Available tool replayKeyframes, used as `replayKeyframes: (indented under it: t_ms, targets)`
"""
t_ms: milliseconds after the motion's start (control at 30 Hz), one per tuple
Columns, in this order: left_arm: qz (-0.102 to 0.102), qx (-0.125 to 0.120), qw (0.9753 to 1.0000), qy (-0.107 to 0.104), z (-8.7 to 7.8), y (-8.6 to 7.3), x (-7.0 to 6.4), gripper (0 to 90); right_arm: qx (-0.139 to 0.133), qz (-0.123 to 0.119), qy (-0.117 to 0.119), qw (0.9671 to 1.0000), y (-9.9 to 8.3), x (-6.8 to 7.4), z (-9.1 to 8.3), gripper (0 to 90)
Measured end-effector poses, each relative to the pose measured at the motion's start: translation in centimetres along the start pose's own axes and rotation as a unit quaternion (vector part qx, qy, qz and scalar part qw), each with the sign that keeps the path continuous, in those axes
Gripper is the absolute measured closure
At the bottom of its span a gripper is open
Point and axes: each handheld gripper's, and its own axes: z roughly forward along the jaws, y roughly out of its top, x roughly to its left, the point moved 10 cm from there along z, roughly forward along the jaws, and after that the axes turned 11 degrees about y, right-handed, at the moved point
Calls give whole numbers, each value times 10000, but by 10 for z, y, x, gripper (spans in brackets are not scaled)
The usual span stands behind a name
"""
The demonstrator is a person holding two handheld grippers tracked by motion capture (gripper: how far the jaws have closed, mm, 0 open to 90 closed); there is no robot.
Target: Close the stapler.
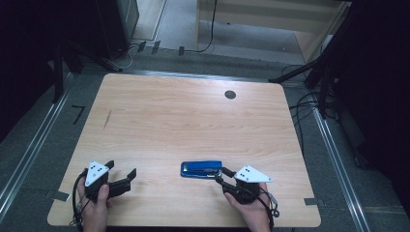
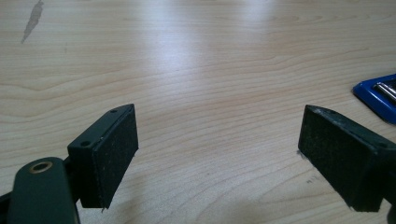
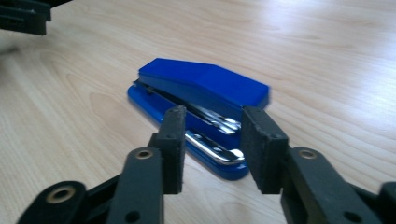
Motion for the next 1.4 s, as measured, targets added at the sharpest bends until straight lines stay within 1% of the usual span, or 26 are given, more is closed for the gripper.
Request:
replayKeyframes:
  t_ms: [33,100,133,200,233,267,300,333,367,433,467,533,667,733,900,967,1033,1133,1300,1400]
  targets:
    - [-18,6,10000,-9,0,0,0,131,-14,43,-4,10000,0,-1,-2,615]
    - [-24,2,10000,-21,0,0,0,135,-27,137,-144,9998,-3,-8,-8,610]
    - [-17,8,10000,-25,0,0,0,135,-130,132,-164,9997,-3,-12,-12,603]
    - [-13,21,10000,-33,0,0,0,136,-205,202,-208,9994,-4,-18,-19,603]
    - [-10,23,10000,-32,0,0,0,136,-221,217,-231,9993,-4,-20,-22,588]
    - [-17,31,10000,-37,0,0,-1,136,-295,213,-266,9990,-4,-24,-25,574]
    - [-12,35,10000,-45,0,0,-1,136,-324,226,-280,9988,-4,-27,-28,577]
    - [-6,38,10000,-36,0,-1,-1,136,-314,318,-299,9986,-6,-30,-31,584]
    - [-10,37,10000,-37,1,0,-1,136,-287,359,-315,9984,-8,-32,-34,584]
    - [-12,37,10000,-58,0,-1,-1,136,-281,439,-364,9980,-10,-36,-39,556]
    - [-13,46,10000,-69,0,-1,-1,136,-268,457,-452,9976,-12,-39,-42,540]
    - [-16,43,10000,-75,0,-1,-1,136,-268,473,-556,9970,-14,-43,-46,503]
    - [-21,47,9999,-89,0,-1,-1,137,-263,466,-665,9964,-17,-50,-53,475]
    - [-27,53,9999,-99,0,-1,-1,136,-268,525,-747,9955,-19,-53,-57,459]
    - [-12,67,9999,-110,0,-1,-1,136,-275,522,-917,9940,-23,-61,-66,418]
    - [-14,72,9999,-113,1,-1,-1,136,-262,555,-960,9935,-24,-63,-69,384]
    - [-17,70,9999,-117,1,-1,-2,137,-198,523,-1013,9933,-26,-65,-72,372]
    - [-15,69,9999,-126,1,-1,-2,136,-187,551,-1068,9926,-28,-67,-78,339]
    - [-5,74,9999,-127,1,-1,-2,137,-176,666,-1152,9910,-34,-72,-87,291]
    - [-5,66,9999,-132,1,-1,-2,136,-202,715,-1250,9894,-35,-75,-95,283]
